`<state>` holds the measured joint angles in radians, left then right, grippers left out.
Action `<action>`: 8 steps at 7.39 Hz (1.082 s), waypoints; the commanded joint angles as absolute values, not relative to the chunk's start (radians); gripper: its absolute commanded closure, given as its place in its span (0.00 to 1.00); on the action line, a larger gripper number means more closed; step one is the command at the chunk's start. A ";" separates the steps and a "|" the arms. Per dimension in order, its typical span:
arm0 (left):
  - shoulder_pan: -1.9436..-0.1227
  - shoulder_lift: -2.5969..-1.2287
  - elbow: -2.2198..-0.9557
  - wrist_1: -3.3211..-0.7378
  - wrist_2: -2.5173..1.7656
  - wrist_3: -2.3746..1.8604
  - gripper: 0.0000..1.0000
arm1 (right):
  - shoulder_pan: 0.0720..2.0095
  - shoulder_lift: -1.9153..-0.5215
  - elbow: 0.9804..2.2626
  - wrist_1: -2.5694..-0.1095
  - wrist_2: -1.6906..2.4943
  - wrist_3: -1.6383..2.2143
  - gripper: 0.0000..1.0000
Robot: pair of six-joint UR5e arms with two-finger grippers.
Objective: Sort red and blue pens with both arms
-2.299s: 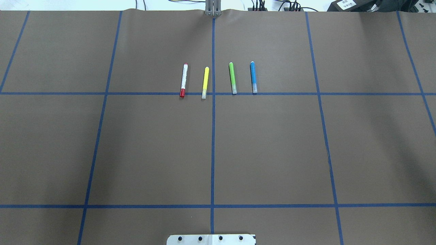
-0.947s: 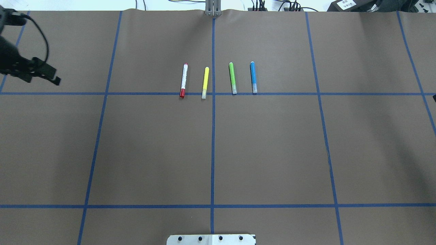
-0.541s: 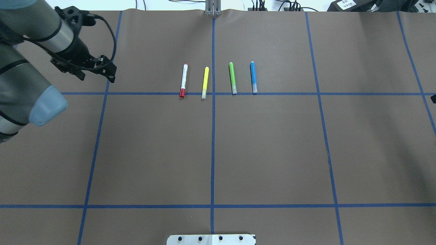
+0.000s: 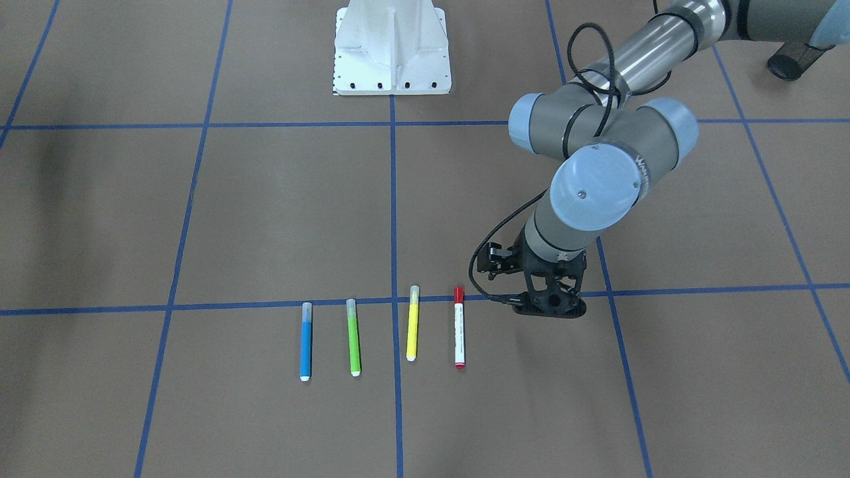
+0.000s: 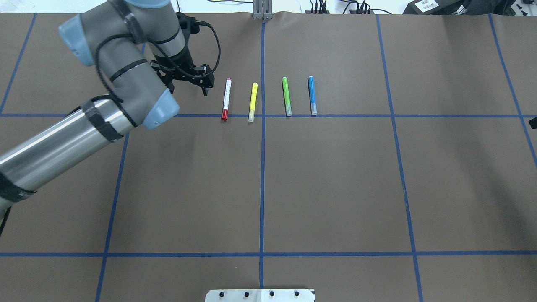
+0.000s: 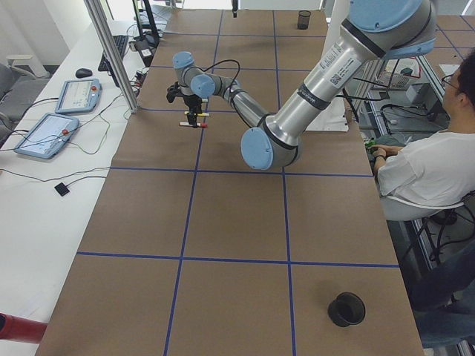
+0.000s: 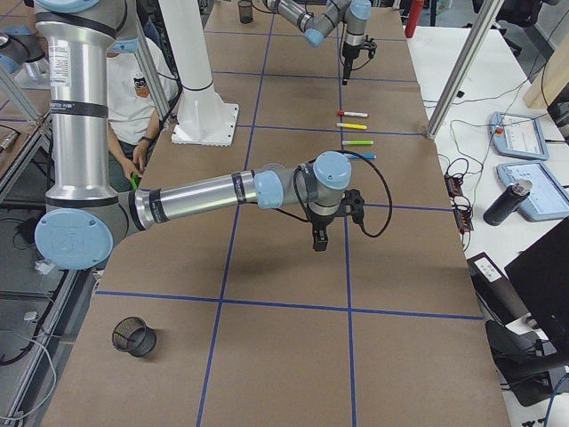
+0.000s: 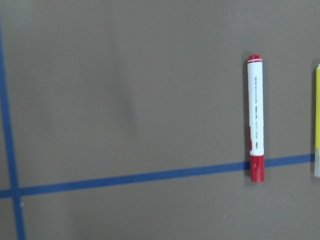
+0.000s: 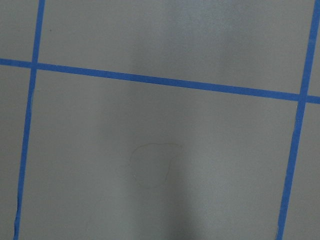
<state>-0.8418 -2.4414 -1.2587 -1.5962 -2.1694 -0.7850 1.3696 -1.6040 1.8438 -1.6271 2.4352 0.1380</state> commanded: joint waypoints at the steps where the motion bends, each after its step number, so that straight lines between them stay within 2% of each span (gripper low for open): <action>1: -0.801 -2.606 -1.030 -1.623 -2.117 -0.793 0.04 | 1.368 -1.605 1.844 -1.626 2.436 0.138 0.00; 2: -0.801 -2.624 -0.985 -1.620 -2.115 -0.792 0.08 | 1.367 -1.606 1.844 -1.628 2.436 0.138 0.00; 4: -0.799 -2.742 -0.795 -1.627 -2.115 -0.779 0.17 | 1.367 -1.609 1.847 -1.628 2.441 0.141 0.00; 5: -0.796 -2.749 -0.748 -1.658 -2.109 -0.779 0.21 | 1.367 -1.614 1.848 -1.626 2.439 0.141 0.00; 6: -0.793 -2.766 -0.689 -1.702 -2.108 -0.770 0.24 | 1.368 -1.623 1.853 -1.626 2.441 0.141 0.00; 8: -0.785 -2.766 -0.651 -1.764 -2.108 -0.764 0.24 | 1.367 -1.629 1.852 -1.624 2.441 0.147 0.00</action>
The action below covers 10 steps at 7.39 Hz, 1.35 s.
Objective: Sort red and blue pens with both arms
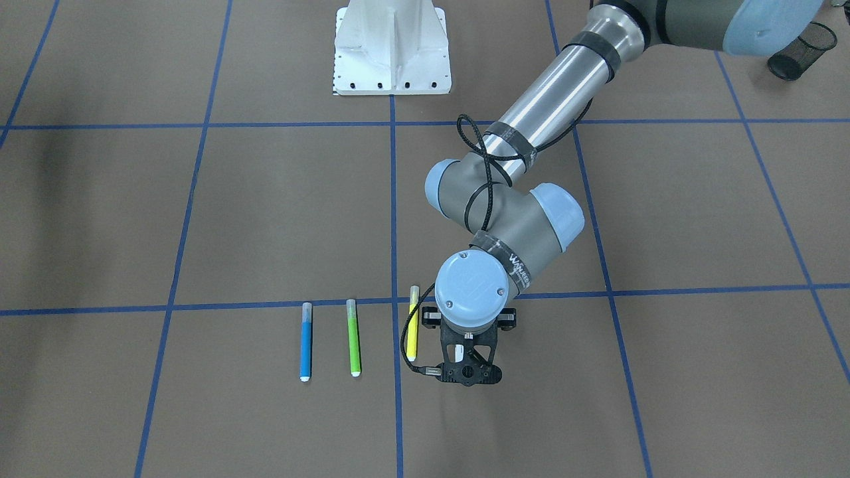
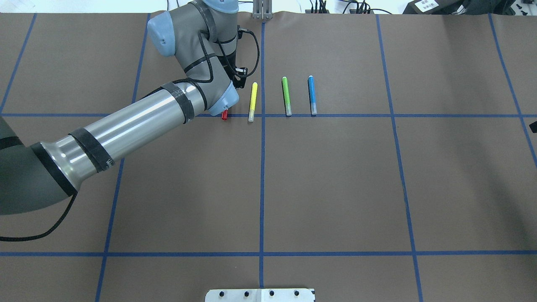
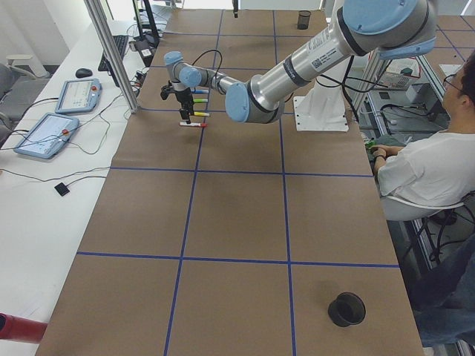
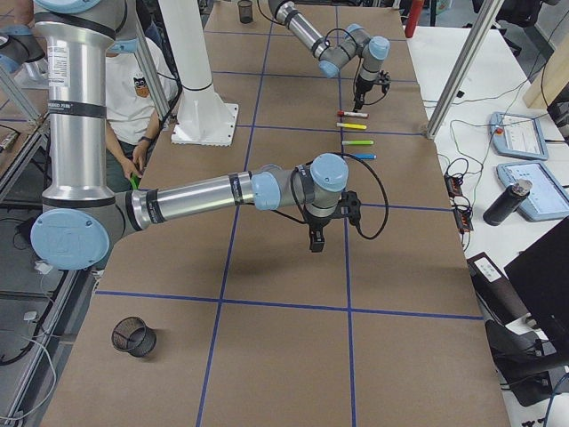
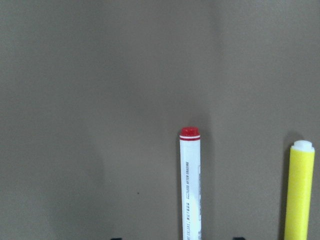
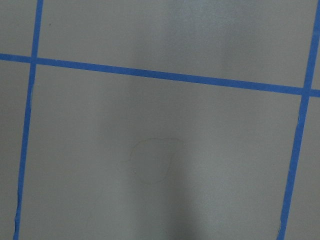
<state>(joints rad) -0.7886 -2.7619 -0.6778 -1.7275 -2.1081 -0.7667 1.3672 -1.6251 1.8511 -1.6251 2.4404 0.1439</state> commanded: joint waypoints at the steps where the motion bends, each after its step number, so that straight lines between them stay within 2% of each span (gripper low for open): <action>1: -0.782 -2.767 -0.650 -1.766 -2.108 -0.765 0.24 | 1.367 -1.629 1.850 -1.626 2.441 0.147 0.00; 3: -0.773 -2.767 -0.646 -1.778 -2.108 -0.765 0.29 | 1.365 -1.629 1.850 -1.626 2.441 0.147 0.00; 5: -0.772 -2.767 -0.646 -1.781 -2.108 -0.765 0.39 | 1.365 -1.629 1.847 -1.626 2.439 0.147 0.00; 7: -0.770 -2.767 -0.646 -1.781 -2.108 -0.770 0.53 | 1.365 -1.629 1.848 -1.626 2.439 0.149 0.00; 10: -0.764 -2.767 -0.644 -1.787 -2.106 -0.772 0.53 | 1.365 -1.628 1.848 -1.624 2.439 0.149 0.00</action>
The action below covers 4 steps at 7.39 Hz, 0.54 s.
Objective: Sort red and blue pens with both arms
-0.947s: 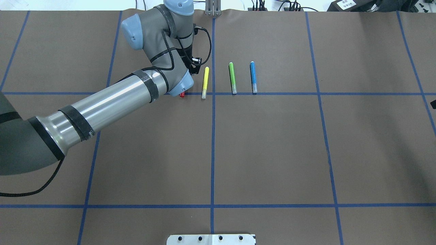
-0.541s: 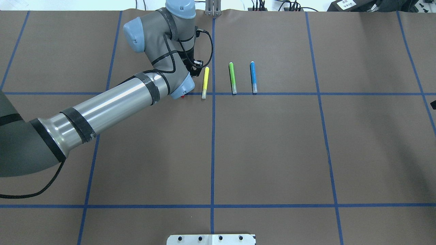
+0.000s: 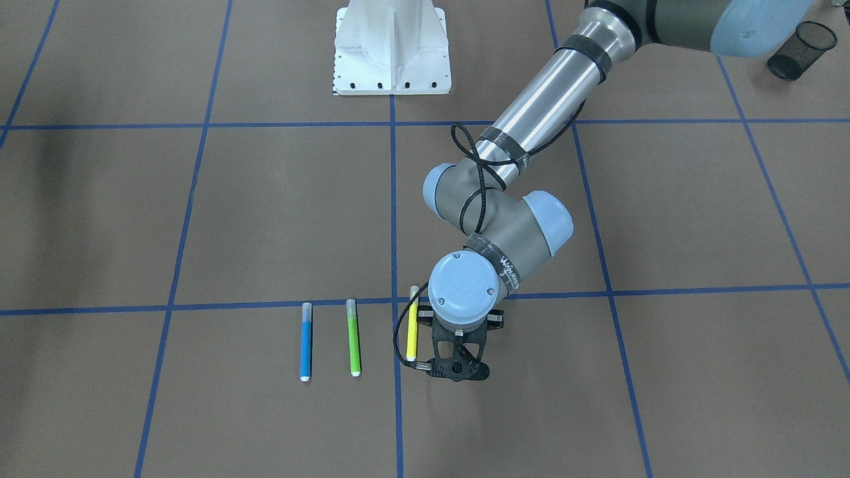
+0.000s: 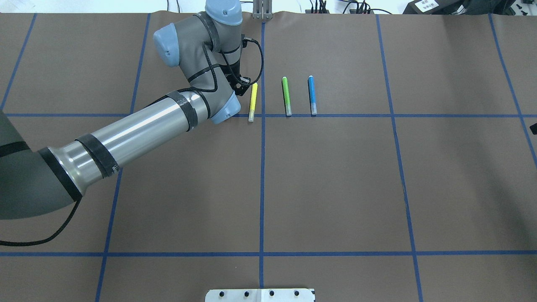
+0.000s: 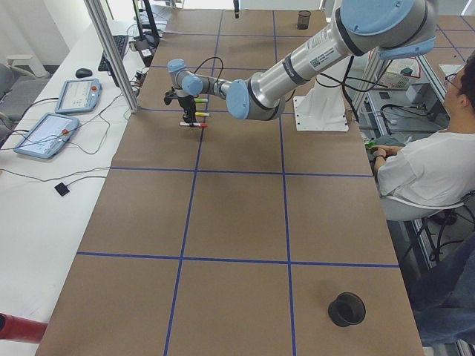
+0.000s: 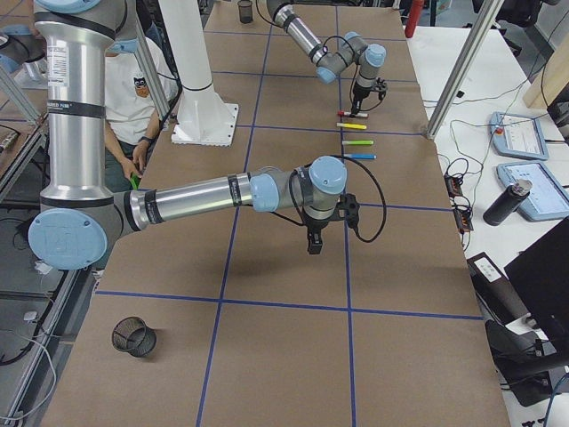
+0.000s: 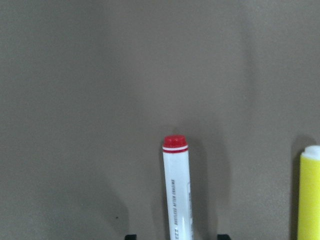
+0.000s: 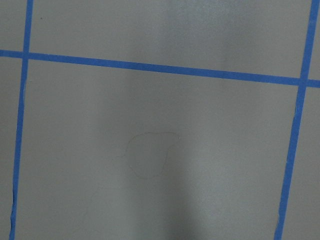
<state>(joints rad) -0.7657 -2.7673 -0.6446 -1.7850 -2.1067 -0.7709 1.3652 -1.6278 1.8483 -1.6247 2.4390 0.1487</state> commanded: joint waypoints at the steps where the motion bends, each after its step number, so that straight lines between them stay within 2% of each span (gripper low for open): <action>1: -0.761 -2.766 -0.644 -1.787 -2.106 -0.772 0.53 | 1.365 -1.628 1.848 -1.624 2.439 0.149 0.00; 2: -0.761 -2.766 -0.644 -1.786 -2.106 -0.778 1.00 | 1.365 -1.626 1.848 -1.624 2.439 0.149 0.00; 4: -0.762 -2.763 -0.644 -1.784 -2.103 -0.775 1.00 | 1.364 -1.625 1.850 -1.624 2.441 0.149 0.00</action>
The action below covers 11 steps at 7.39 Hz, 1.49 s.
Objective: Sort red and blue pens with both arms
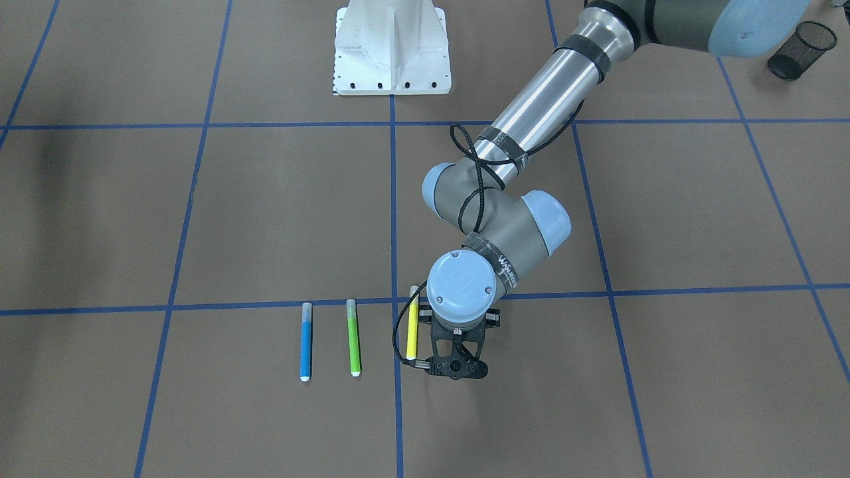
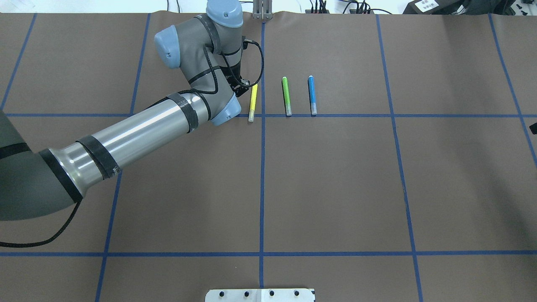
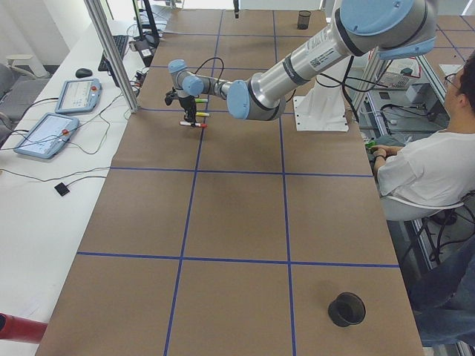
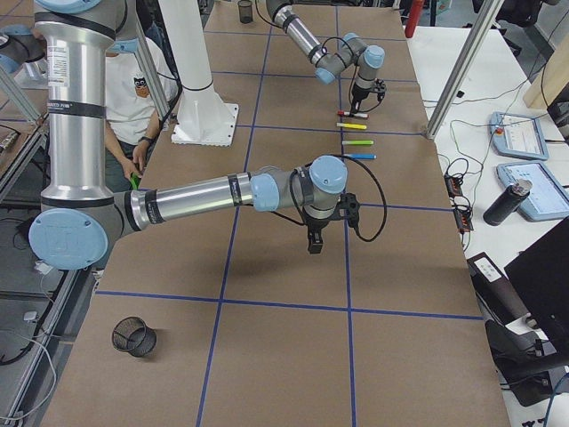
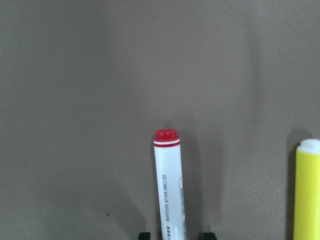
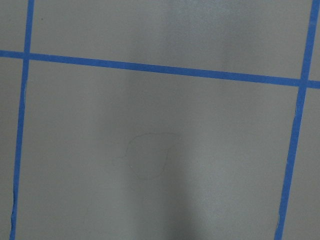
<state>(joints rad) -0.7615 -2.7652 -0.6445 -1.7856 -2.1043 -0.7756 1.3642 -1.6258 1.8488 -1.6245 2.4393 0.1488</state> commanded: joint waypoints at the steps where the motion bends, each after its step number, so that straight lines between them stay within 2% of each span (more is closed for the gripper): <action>1: -0.781 -2.766 -0.666 -1.786 -2.108 -0.779 1.00 | 1.365 -1.620 1.851 -1.624 2.439 0.149 0.00; 2: -0.819 -2.758 -0.751 -1.775 -2.121 -0.794 1.00 | 1.364 -1.612 1.848 -1.624 2.438 0.149 0.00; 3: -0.824 -2.656 -0.910 -1.761 -2.129 -0.834 1.00 | 1.362 -1.602 1.848 -1.624 2.436 0.150 0.00; 5: -0.865 -2.402 -1.273 -1.714 -2.155 -0.841 1.00 | 1.359 -1.592 1.845 -1.605 2.433 0.156 0.00; 7: -0.919 -2.088 -1.660 -1.712 -2.152 -0.841 1.00 | 1.318 -1.583 1.833 -1.499 2.386 0.272 0.00; 10: -1.061 -1.646 -2.013 -1.758 -2.137 -0.825 1.00 | 1.298 -1.582 1.818 -1.457 2.384 0.318 0.00; 11: -1.130 -1.496 -2.058 -1.902 -2.137 -0.821 1.00 | 1.295 -1.574 1.809 -1.456 2.384 0.318 0.00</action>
<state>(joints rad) -1.0501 -1.6942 -1.9609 -1.7771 -2.1401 -0.8291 1.2992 -1.5805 1.8177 -1.4607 2.3844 0.3136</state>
